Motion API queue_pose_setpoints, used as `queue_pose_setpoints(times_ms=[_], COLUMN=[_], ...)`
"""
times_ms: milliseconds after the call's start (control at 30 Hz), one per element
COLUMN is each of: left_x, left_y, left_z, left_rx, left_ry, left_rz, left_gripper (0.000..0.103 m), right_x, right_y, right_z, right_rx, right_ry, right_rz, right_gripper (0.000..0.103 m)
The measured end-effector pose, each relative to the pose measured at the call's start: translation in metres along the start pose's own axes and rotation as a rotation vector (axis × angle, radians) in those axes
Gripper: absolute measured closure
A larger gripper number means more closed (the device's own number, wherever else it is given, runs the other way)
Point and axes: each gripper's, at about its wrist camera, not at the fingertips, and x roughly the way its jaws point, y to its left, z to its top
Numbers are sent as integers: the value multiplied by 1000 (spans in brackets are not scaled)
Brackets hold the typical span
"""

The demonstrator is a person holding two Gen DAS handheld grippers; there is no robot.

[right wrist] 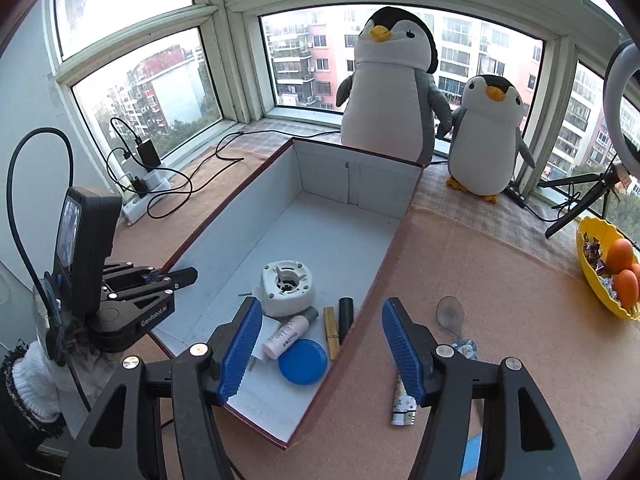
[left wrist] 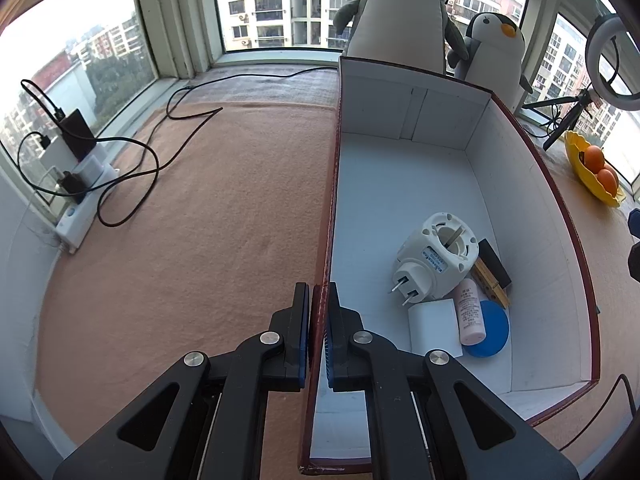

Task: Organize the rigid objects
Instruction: 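Move the right tool to the blue eye-drop bottle and close on it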

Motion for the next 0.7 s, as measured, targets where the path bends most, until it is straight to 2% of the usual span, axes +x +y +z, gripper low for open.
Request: queue_pose_setpoints(times_ms=[267, 533, 700], left_x=[0, 0, -1], left_y=[1, -1, -3], left_z=[0, 0, 0], left_rx=[1, 4, 3], left_ry=[3, 9, 15], left_rz=[5, 22, 27], left_gripper=[97, 97, 97], right_x=[-24, -39, -35], right_y=[-54, -116, -144], right_z=[-31, -64, -82], right_rx=[65, 228, 291], right_ry=[7, 55, 84], right_rz=[-78, -162, -164], right_gripper=[44, 44, 44])
